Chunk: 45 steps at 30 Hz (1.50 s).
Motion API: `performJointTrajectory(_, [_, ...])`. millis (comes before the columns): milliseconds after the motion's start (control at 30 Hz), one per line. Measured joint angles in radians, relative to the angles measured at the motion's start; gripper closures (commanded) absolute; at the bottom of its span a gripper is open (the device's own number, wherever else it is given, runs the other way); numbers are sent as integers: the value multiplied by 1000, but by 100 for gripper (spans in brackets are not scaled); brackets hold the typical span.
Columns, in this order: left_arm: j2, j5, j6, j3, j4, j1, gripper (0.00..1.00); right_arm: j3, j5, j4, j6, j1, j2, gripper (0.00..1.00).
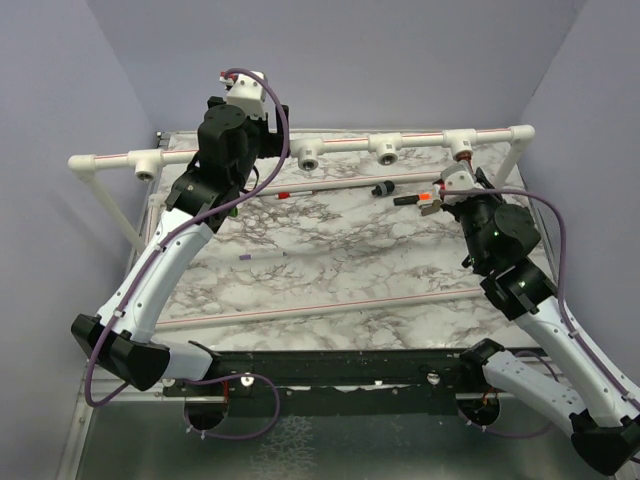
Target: Install the water faucets
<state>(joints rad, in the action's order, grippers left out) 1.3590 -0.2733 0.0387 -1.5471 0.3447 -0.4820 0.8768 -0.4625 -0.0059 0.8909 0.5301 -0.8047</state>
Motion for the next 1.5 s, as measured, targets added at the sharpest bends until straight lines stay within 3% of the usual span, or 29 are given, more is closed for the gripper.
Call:
performJointTrajectory(233, [-2,-1,-1,0,0,0,9,20,3,-18,-417,-13,-6,99])
performJointTrajectory(800, [-13,0,1,0,5,0,9,44,-41,-55,-997,-34,38,100])
performJointTrajectory(1000, [-15,0,1,1,9,0,9,60,-57,-80,-1110,-35,40,98])
performJointTrajectory(1233, [-16,1,1,3,8,0,8,88,-56,-122,-1130,-35,42,56])
performJointTrajectory(1500, [-12,3,1,3,7,-4,8,140,30,-151,-1141,-16,56,23])
